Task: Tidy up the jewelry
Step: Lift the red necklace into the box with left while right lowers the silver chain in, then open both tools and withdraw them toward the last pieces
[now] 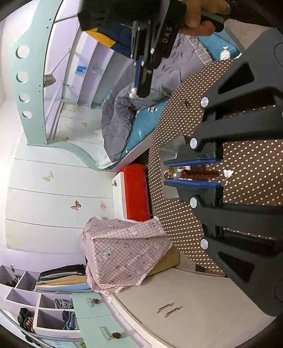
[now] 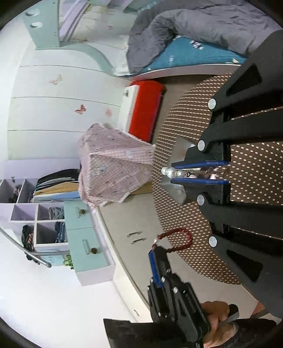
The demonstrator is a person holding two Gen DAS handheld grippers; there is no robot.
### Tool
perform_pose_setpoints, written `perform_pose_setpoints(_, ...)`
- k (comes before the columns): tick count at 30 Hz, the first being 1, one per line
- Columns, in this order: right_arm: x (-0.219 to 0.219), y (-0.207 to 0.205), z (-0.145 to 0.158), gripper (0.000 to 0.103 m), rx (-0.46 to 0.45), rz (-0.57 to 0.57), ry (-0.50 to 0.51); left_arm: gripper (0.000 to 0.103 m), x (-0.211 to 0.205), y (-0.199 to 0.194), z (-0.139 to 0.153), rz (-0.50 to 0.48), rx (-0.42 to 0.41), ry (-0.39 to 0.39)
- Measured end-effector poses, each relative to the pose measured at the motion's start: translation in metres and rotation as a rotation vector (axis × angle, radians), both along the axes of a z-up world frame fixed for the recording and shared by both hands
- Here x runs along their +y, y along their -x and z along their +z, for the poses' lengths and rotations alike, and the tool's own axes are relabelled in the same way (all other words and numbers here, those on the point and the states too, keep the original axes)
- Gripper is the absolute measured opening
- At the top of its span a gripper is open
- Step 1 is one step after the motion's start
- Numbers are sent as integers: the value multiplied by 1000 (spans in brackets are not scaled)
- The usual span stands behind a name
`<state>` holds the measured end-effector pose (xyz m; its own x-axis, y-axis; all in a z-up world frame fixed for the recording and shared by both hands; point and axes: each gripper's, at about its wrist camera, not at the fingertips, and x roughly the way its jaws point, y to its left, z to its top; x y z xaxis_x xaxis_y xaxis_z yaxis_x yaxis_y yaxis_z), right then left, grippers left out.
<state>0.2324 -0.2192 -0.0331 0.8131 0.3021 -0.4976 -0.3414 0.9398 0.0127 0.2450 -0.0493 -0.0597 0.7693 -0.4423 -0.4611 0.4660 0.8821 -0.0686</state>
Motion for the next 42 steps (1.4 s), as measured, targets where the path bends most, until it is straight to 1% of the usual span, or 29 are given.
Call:
perform_pose_setpoints(4,5,-14,13,7,-14,8,6,12,-5,-17,9,-4,7,4)
perform_pose_setpoints(10,5,-43,16,7,4,11,-7,12,-19,-43,17,-5,16,-13)
perform_pose_setpoints(14,6,-69,8,7,47,8,-16,12,-29,-66,14,0,49,-15)
perform_pose_setpoints(18,4,-94,-7,7,98,1,-26,12,-41,-90,4,-2,92,-33)
perform_pose_setpoints(21,2,-111,-22,7,151,-9,-39,12,-47,-106,-6,0,128,-41)
perform_pose_setpoints(23,0,-121,-35,8,188,-24,-45,16,-50,-117,-15,10,154,-47)
perform_pose_setpoints(24,-2,-125,-41,15,203,-34,-54,40,-50,-120,-18,25,156,-57)
perform_pose_setpoints(25,-7,-128,-48,20,221,-56,-73,87,-50,-122,-21,46,154,-63)
perform_pose_setpoints(26,-10,-129,-51,43,227,-72,-83,98,-45,-120,-22,88,126,-50)
perform_pose_setpoints(27,-16,-128,-54,73,224,-114,-91,97,-41,-118,-21,104,103,-29)
perform_pose_setpoints(29,-23,-120,-53,92,193,-148,-107,97,-35,-116,-21,121,115,-19)
perform_pose_setpoints(30,-26,-117,-53,95,183,-156,-113,97,-32,-115,-21,137,112,-28)
perform_pose_setpoints(33,-36,-103,-50,95,170,-195,-124,97,-25,-106,-17,179,77,-58)
perform_pose_setpoints(42,-47,-63,-37,95,120,-215,-137,97,1,-59,-2,226,-2,-32)
